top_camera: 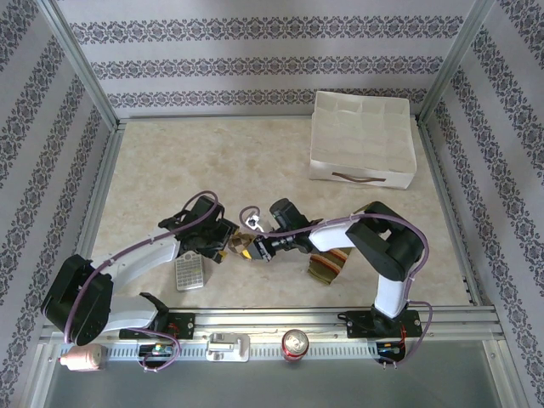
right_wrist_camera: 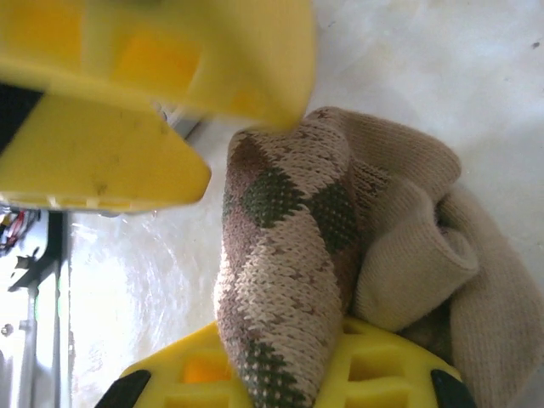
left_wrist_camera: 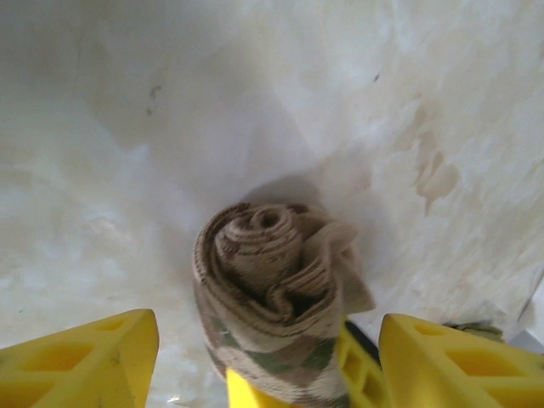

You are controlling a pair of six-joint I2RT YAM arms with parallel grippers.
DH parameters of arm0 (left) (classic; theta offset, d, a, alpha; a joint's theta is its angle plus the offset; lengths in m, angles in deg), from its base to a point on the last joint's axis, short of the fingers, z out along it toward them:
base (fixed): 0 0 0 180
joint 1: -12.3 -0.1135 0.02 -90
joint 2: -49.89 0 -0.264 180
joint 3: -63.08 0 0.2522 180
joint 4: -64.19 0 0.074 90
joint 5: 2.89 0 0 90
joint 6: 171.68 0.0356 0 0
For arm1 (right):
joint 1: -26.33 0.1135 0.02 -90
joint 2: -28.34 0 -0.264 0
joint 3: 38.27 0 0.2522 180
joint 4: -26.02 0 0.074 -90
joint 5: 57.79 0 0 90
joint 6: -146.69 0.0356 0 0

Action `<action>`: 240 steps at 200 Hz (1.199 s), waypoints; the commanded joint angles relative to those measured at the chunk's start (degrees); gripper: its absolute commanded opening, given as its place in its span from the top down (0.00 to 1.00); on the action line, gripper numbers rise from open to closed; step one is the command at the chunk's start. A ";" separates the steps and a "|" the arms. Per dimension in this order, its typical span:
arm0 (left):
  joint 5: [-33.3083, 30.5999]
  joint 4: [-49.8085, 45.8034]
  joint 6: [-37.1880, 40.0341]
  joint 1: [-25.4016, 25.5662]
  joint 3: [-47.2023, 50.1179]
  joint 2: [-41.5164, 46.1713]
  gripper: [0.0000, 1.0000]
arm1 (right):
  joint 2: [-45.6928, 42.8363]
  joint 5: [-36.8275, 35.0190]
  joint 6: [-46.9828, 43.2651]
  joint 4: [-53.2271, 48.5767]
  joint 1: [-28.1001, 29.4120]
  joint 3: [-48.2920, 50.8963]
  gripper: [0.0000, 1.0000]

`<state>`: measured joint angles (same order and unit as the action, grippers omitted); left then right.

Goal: Roll the socks

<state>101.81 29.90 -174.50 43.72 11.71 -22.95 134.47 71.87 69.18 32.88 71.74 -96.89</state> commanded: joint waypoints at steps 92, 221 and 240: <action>-6.40 17.19 -5.41 6.10 3.81 -10.16 0.32 | 16.03 8.12 14.92 -17.88 -7.16 0.59 1.00; 2.36 -13.38 -5.01 3.67 -3.67 -18.23 1.00 | -25.74 -27.93 -2.47 -6.25 3.28 16.43 0.40; 4.38 -15.32 -1.58 2.07 -6.62 -20.77 0.99 | -32.01 -42.88 -15.23 -1.56 11.90 20.49 0.21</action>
<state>104.41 32.17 -179.42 47.63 4.70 -38.36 109.38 53.38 72.15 24.92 75.52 -80.46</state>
